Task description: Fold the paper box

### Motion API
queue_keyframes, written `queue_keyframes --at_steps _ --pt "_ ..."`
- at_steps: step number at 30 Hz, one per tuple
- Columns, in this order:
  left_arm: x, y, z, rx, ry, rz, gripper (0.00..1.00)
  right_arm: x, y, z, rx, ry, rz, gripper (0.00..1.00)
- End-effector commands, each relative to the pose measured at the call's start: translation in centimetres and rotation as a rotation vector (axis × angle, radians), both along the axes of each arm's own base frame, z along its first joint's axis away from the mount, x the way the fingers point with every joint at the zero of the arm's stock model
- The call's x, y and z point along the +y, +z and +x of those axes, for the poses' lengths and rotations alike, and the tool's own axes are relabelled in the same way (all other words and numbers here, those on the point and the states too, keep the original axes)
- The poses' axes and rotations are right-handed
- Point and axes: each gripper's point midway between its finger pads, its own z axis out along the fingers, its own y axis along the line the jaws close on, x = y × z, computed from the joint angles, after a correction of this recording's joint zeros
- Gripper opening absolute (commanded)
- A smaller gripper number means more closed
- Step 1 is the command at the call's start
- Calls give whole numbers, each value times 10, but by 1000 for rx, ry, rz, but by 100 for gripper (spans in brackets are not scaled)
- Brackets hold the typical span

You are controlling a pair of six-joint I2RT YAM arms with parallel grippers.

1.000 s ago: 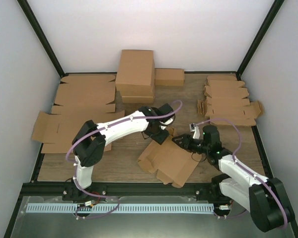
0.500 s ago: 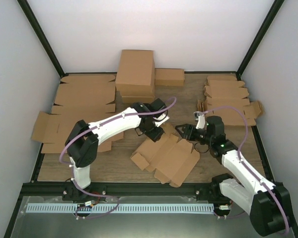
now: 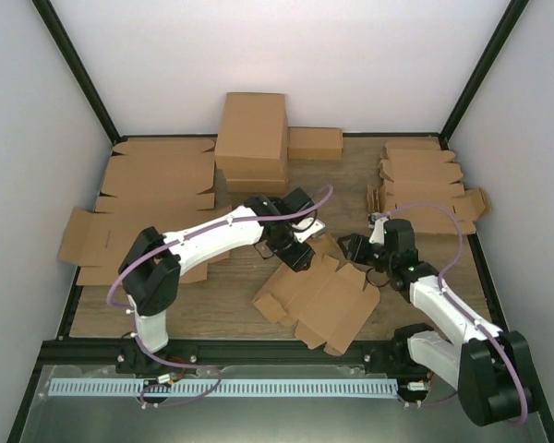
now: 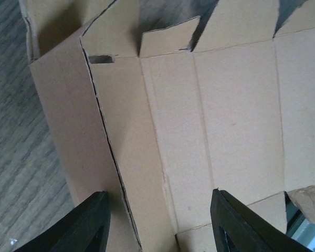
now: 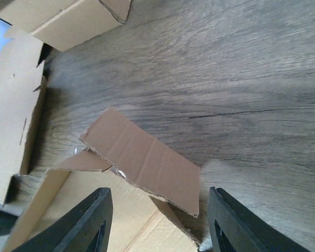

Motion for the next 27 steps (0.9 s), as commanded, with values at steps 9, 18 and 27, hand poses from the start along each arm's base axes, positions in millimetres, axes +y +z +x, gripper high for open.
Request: queue_keyframes --at_steps 9,18,27 --pt "-11 20 -6 -4 -3 -76 55 18 33 16 -259 245 -139 53" --pt "-15 23 -10 2 -10 -90 55 29 29 24 -283 247 -237 49" --pt "-16 26 -11 1 -8 -97 55 33 14 34 -236 211 -310 34"
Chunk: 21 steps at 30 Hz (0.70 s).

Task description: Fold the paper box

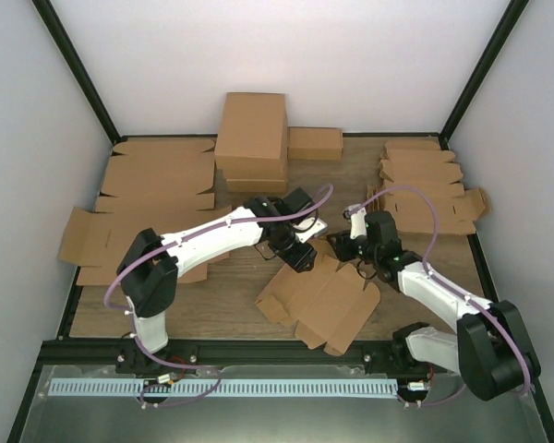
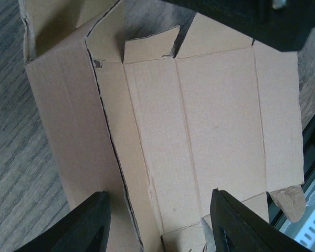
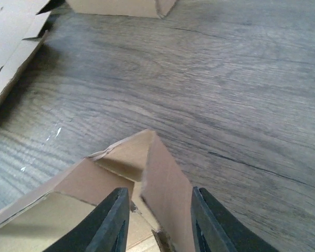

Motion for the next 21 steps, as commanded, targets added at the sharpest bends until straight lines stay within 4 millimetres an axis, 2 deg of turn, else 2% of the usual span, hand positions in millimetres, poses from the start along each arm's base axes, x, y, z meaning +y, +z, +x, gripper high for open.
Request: queue_keyframes --at_steps 1,6,8,12,18,21 --pt "-6 17 -2 -17 -4 -51 55 -2 15 18 -58 -44 -43 31" --pt "-7 19 -3 -19 -6 -56 55 5 17 12 -66 -34 -55 7" --pt "-7 21 -5 -21 -8 -61 54 7 21 6 -68 -40 -53 2" --pt "-7 28 -6 -27 -9 -64 55 11 28 -12 -63 -57 -14 1" --pt "-8 32 -7 -27 -5 -77 55 16 12 -43 1 -76 57 1" --pt "-8 33 -8 -24 -2 -83 55 20 10 -54 -9 -87 77 1"
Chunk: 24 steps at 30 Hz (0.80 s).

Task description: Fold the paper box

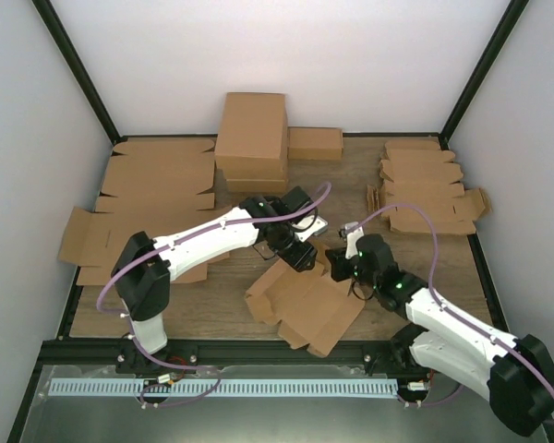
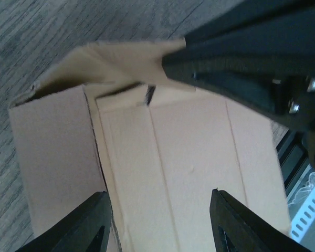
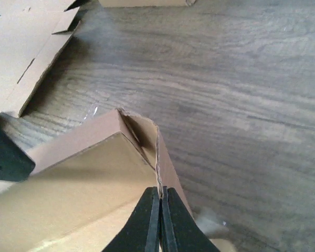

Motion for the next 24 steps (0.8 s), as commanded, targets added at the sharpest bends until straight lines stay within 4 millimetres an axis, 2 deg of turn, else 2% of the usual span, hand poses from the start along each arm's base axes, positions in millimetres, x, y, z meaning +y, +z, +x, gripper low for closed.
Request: queue_keyframes --at_steps 1,8,12,17,21,24 --pt "-8 18 -5 -10 -11 -60 55 4 -2 -13 20 -54 55 1" --pt "-8 34 -7 -19 10 -104 56 6 -9 -29 40 -75 80 1" --pt "2 52 5 -67 78 -114 64 6 -14 -35 42 -76 70 1" --pt "40 66 36 -109 217 -127 75 7 -16 -41 33 -80 81 1" --pt "74 60 48 -103 275 -139 85 5 -3 -34 -21 -97 84 1" --pt "85 48 48 -128 247 -106 87 4 13 -24 -80 -118 72 1"
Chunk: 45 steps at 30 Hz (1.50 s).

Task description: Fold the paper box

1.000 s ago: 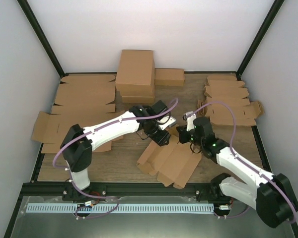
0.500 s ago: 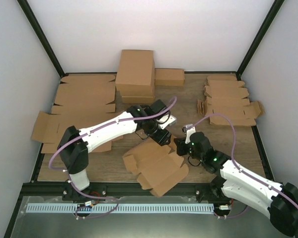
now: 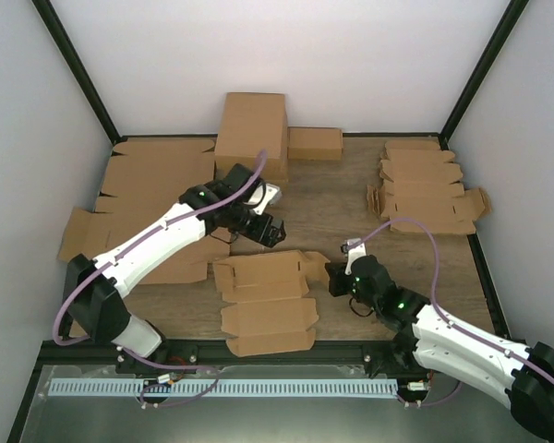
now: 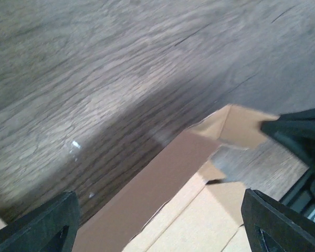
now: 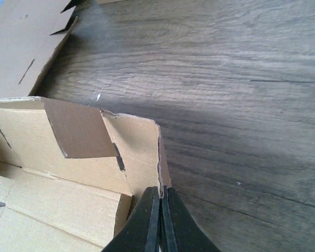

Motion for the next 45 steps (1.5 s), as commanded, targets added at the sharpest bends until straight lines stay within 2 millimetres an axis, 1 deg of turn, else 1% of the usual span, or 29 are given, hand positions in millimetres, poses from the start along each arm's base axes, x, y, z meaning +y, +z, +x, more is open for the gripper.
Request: queue_keyframes --at_steps 1,3,4,6,10,12,14,16,17,18,19,21,23,25,28,31,34,36,38,41,45 --pt "11 -15 -3 -29 -44 41 88 -1 38 20 -131 -61 1 1" --pt "18 -18 2 -78 -44 73 88 -3 50 27 -191 -76 -11 1" --pt "21 -16 7 -117 -35 89 88 -4 55 31 -228 -78 -27 1" --pt "24 -6 17 -201 -28 105 88 -3 68 39 -309 -85 -37 1" --pt "30 22 37 -357 6 111 89 -1 87 59 -414 -85 -41 1" --pt "39 30 50 -403 61 156 90 0 95 72 -456 -86 -29 1" --pt "49 33 62 -425 108 206 91 2 103 86 -503 -73 -20 1" --pt "57 35 74 -431 151 235 92 2 111 103 -550 -75 -28 1" --pt "62 35 79 -421 172 230 92 3 113 111 -567 -73 -35 1" --pt "67 34 86 -403 196 217 93 6 111 122 -573 -58 -44 1" --pt "72 33 93 -377 224 194 93 8 114 130 -590 -45 -41 1" --pt "84 30 107 -313 272 134 93 15 119 141 -624 -14 -32 1" --pt "87 23 117 -242 280 66 91 23 119 148 -640 17 -29 1" --pt "87 10 124 -165 278 12 88 29 116 150 -639 37 -14 1" --pt "90 -4 130 -88 288 -55 81 35 107 146 -622 67 23 1" --pt "91 -9 131 -52 281 -113 77 35 98 138 -605 84 52 1" --pt "82 -18 124 1 231 -156 75 37 86 131 -584 101 69 1" --pt "77 -28 120 43 214 -177 71 40 78 129 -570 110 66 1" --pt "73 -37 116 69 213 -199 71 46 70 128 -556 117 55 1" --pt "69 -50 108 107 215 -228 68 56 65 126 -548 118 41 1" --pt "62 -63 96 141 210 -242 66 69 62 126 -545 124 8 1"
